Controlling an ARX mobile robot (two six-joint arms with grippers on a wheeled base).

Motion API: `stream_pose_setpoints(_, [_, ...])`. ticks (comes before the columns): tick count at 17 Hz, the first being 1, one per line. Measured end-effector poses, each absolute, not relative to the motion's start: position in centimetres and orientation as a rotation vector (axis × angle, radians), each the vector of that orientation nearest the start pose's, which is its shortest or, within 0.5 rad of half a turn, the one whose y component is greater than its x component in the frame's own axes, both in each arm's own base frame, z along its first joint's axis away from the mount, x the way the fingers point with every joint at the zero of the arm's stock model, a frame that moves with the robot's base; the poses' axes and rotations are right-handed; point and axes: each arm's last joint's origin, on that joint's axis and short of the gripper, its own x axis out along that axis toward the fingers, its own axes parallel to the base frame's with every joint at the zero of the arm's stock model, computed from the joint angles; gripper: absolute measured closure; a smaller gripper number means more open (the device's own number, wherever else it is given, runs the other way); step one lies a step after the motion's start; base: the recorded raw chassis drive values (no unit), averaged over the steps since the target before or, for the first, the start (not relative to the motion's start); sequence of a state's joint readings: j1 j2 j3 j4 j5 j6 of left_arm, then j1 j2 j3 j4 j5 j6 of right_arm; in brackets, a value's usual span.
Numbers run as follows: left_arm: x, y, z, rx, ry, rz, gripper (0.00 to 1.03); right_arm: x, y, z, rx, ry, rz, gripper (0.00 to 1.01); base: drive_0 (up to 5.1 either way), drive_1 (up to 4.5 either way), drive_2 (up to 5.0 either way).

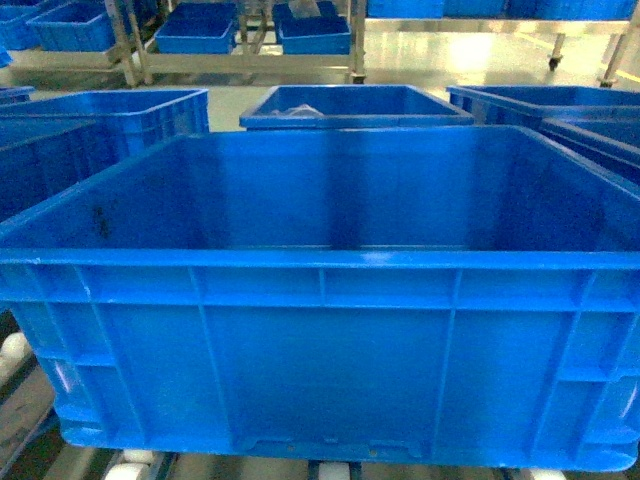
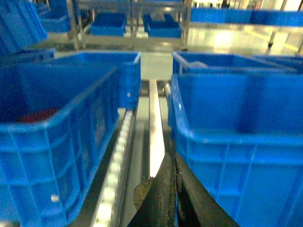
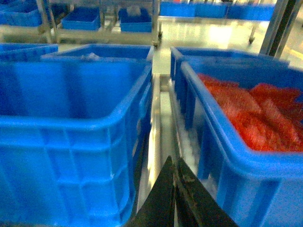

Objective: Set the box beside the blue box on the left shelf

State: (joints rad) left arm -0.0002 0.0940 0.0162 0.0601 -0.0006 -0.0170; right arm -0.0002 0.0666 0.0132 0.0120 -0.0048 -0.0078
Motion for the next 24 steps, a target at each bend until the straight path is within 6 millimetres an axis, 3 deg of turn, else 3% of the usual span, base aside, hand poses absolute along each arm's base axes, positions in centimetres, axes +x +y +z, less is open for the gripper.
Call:
stream_pose_setpoints(12, [9.74,0.0,16.81,-0.016,-0.005,0.0,1.02,9.72,0.0,16.71,-0.008,-0.004,0.0,0.96,0.0,0.0,0.0])
stream_pose_setpoints(20, [9.74,0.0,16.76,-0.015,0.001,0.0,0.04,9.72,0.0,16.7,-0.007,-0.003,0.0,0.01,0.0,0.0,0.0])
stream_pose_setpoints(24, [9.74,0.0,16.76,-0.014,0.001,0.0,0.05,9.72,0.0,16.7,-0.008,-0.003,0.0,0.03,0.0,0.0,0.0])
